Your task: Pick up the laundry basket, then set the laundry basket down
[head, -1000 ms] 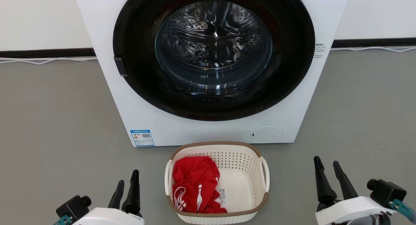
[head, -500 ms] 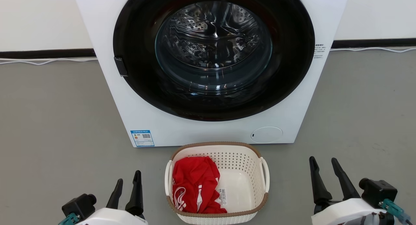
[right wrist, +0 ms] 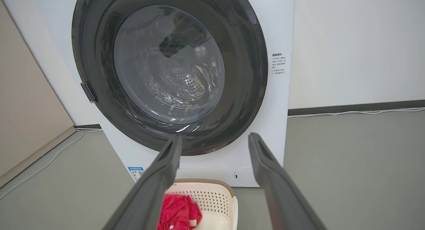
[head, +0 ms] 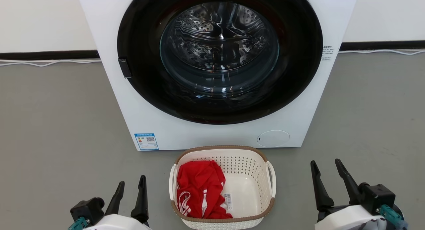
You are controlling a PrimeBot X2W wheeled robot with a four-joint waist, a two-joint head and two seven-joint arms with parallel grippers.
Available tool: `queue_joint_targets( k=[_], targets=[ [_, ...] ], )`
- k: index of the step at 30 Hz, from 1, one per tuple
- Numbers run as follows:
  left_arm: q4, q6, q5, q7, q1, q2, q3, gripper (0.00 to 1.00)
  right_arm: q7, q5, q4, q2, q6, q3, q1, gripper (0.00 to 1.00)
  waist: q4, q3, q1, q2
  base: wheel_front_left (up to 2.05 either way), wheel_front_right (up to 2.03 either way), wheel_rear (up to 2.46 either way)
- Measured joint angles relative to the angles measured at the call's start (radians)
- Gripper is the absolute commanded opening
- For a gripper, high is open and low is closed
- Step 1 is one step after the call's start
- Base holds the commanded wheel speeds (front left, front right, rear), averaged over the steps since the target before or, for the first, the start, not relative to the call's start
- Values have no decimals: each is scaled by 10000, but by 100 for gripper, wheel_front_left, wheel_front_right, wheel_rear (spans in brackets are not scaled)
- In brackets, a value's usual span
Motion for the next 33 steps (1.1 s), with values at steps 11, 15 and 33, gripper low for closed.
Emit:
queue_joint_targets(
  k=[11,15,33],
  targets=[
    [69,0,1367,-343,-7,15,46,100,-299,-1047,69,0,2,-96,7,100,-26,37,0,0,0,0,0],
    [88,0,1680,-405,-19,17,44,100,-431,-1473,96,0,2,-107,8,100,-41,47,0,0,0,0,0],
    [173,0,1710,-431,-84,17,13,100,-431,-1126,382,0,10,-173,6,100,-60,253,0,0,0,0,0]
  ],
)
